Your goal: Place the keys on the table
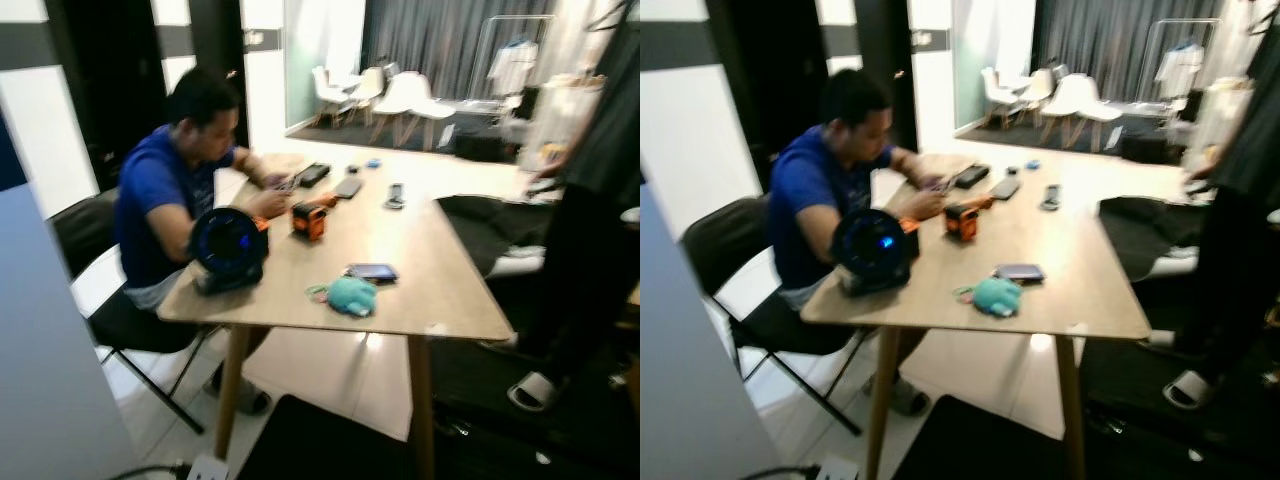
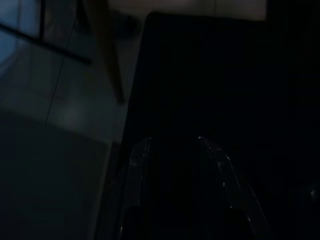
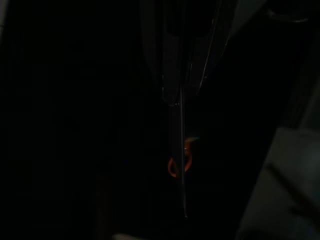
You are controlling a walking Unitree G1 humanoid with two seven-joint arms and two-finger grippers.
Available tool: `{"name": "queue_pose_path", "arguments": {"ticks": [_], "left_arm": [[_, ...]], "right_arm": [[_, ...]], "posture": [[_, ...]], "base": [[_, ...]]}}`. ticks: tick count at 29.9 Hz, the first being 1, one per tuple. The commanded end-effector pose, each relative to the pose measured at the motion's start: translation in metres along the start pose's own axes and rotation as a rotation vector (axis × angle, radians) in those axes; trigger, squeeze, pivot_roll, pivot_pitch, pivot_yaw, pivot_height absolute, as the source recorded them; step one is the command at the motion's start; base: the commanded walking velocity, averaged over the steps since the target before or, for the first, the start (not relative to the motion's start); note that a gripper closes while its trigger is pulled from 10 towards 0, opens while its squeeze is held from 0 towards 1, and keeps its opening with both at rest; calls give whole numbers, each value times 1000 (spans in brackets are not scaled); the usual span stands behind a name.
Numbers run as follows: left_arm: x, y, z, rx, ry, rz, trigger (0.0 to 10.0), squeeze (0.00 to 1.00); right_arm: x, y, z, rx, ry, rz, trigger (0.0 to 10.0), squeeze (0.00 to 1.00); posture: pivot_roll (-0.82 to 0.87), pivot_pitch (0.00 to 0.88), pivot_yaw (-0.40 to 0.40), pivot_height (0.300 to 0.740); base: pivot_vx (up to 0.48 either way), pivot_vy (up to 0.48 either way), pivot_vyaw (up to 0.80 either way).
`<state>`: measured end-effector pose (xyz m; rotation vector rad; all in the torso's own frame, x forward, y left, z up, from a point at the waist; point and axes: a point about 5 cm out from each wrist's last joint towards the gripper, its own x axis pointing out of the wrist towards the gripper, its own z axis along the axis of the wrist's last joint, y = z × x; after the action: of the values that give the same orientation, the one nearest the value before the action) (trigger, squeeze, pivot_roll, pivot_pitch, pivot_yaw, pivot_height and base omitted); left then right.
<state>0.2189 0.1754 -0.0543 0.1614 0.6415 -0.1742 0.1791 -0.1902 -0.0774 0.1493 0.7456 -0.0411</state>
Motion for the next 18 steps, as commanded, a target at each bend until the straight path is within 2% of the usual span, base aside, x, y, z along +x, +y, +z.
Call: {"name": "queue_pose_path", "arguments": {"ticks": [1, 11, 18], "left_arm": [[-4, 0, -9, -9, 31, 5, 10000, 0], [-3, 1, -9, -17, 35, 16, 10000, 0], [-3, 2, -8, -45, 28, 39, 10000, 0]], "right_arm": [[-1, 3, -6, 11, 23, 6, 10000, 0], [-1, 3, -6, 11, 21, 6, 10000, 0], [-1, 4, -4, 5, 10, 12, 10000, 0]], "posture": [[59, 21, 31, 740], [57, 21, 30, 740], [57, 20, 27, 740]], "base": [[0, 0, -800], [0, 0, -800], [0, 0, 0]]}}
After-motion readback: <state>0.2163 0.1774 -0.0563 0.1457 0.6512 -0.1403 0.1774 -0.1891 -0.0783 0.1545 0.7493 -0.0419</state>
